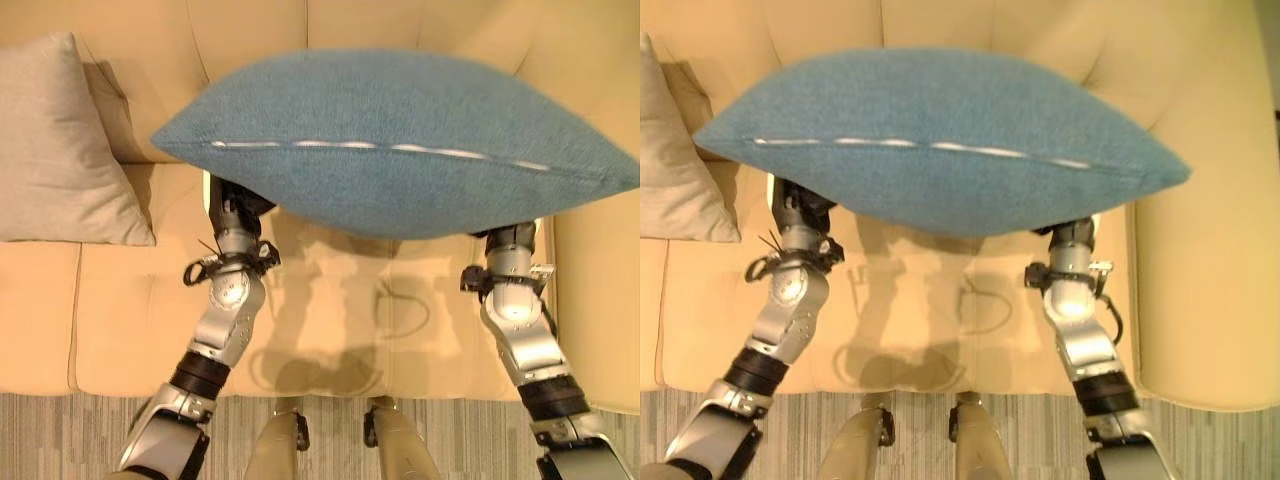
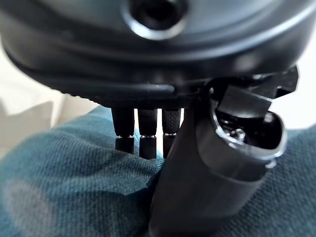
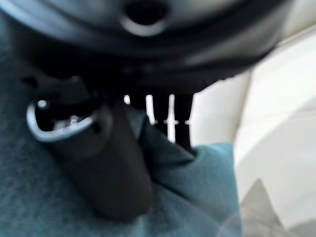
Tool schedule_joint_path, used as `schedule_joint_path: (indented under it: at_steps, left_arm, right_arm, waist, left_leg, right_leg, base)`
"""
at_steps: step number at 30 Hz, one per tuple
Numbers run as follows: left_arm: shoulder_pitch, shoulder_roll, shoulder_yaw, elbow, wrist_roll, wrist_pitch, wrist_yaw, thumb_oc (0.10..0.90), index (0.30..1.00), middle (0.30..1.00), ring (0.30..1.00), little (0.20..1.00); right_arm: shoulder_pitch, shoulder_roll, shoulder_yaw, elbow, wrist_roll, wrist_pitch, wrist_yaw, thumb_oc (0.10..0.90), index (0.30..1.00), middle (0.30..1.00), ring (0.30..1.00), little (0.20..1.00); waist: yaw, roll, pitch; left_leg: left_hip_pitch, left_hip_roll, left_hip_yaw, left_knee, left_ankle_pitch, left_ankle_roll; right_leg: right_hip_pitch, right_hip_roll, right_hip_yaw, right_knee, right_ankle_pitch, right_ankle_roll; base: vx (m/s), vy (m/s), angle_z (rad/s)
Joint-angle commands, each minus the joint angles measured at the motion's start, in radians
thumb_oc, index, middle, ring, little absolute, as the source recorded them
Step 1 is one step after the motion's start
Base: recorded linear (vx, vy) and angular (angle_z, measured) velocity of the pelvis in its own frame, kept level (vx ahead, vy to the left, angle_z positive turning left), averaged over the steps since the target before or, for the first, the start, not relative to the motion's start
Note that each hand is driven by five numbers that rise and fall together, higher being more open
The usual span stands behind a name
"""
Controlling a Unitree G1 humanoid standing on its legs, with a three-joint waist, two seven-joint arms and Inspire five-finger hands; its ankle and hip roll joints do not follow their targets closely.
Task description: Pick up all the scattered cushions and arrange them neatly on the sofa.
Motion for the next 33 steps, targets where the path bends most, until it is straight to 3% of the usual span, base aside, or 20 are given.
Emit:
schedule_joint_path:
  at_steps: [1, 12, 33]
  left_arm:
    - [-0.046, -0.062, -0.125, -0.140, -0.001, -0.066, -0.116, 0.400, 0.300, 0.300, 0.300, 0.300]
    - [0.098, -0.060, -0.179, -0.135, -0.096, -0.010, -0.180, 0.400, 0.300, 0.300, 0.300, 0.300]
    - [-0.132, -0.029, -0.143, 0.129, 0.037, -0.034, -0.089, 0.400, 0.300, 0.300, 0.300, 0.300]
  right_arm:
    - [-0.037, 0.062, 0.072, -0.167, -0.006, -0.106, 0.085, 0.400, 0.300, 0.300, 0.300, 0.300]
    - [0.055, 0.065, 0.082, -0.154, 0.000, -0.073, 0.113, 0.400, 0.300, 0.300, 0.300, 0.300]
    - [-0.159, 0.135, 0.128, 0.105, -0.047, -0.089, -0.002, 0.400, 0.300, 0.300, 0.300, 0.300]
  waist:
    - [0.013, -0.068, -0.184]
    - [0.009, -0.079, -0.176]
    - [0.003, -0.067, -0.149]
  left_leg:
    - [0.086, 0.001, 0.039, 0.004, -0.102, -0.041]
    - [0.149, 0.004, 0.047, 0.004, -0.118, -0.029]
    - [0.005, 0.006, 0.050, 0.004, -0.087, -0.043]
  right_leg:
    - [0.058, -0.042, -0.010, 0.003, -0.082, 0.061]
    - [0.121, -0.039, -0.012, 0.003, -0.096, 0.056]
    - [-0.039, -0.035, -0.002, 0.003, -0.056, 0.054]
  base:
    - [0.03, 0.001, -0.08]
    - [0.02, 0.001, 0.01]
    - [-0.01, -0.001, 0.00]
